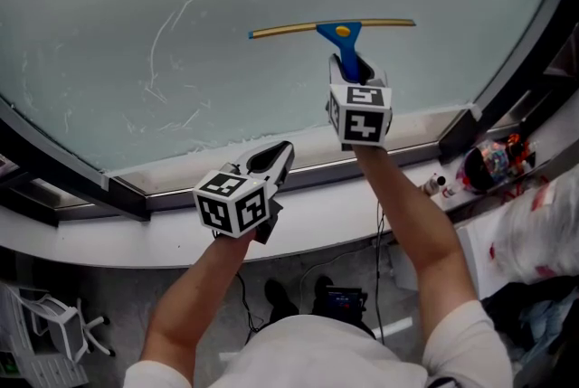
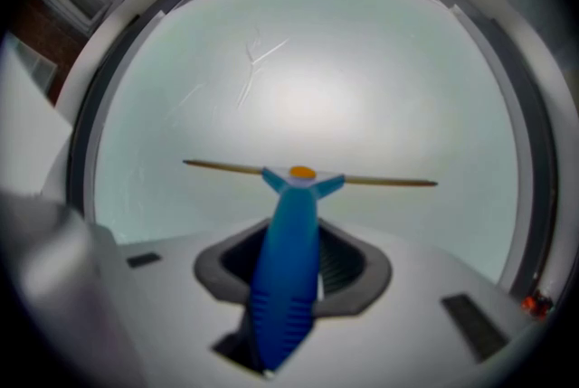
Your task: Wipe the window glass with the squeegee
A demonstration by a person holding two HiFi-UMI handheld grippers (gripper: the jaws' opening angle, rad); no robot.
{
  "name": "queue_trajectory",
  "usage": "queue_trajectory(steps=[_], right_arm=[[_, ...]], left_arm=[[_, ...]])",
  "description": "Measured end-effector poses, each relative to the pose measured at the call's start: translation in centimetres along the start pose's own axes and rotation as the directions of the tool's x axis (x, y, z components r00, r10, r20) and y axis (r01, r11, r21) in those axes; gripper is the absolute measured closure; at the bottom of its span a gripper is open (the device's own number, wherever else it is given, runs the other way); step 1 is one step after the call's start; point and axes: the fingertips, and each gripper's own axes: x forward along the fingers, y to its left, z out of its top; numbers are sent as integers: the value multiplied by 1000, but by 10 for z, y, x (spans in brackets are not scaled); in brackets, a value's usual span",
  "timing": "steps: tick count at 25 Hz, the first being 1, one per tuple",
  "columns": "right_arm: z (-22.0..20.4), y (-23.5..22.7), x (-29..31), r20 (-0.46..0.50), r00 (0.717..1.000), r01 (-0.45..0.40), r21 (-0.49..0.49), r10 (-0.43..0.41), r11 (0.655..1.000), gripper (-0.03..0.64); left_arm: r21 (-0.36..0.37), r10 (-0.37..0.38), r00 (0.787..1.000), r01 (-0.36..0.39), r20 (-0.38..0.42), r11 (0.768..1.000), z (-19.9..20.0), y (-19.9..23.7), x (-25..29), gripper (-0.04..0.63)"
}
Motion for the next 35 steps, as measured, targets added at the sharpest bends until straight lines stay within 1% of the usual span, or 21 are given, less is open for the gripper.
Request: queue_trajectory(steps=[12,25,35], right_arm=[[-13,2,0,-24,1000,-5,-7,5,1000,471],[-15,3,0,-26,1000,-4,-8,4,1000,471],[-33,7,2,-50,999,-13,5,13,1000,471]], left_arm=[[-6,18,1000,-18,-7,1000,-7,2,-3,561],[-6,17,1000,-17,-5,1000,-7,3,-3,561],[-21,17,1000,-18,-19,1000,-15,5,-3,561]])
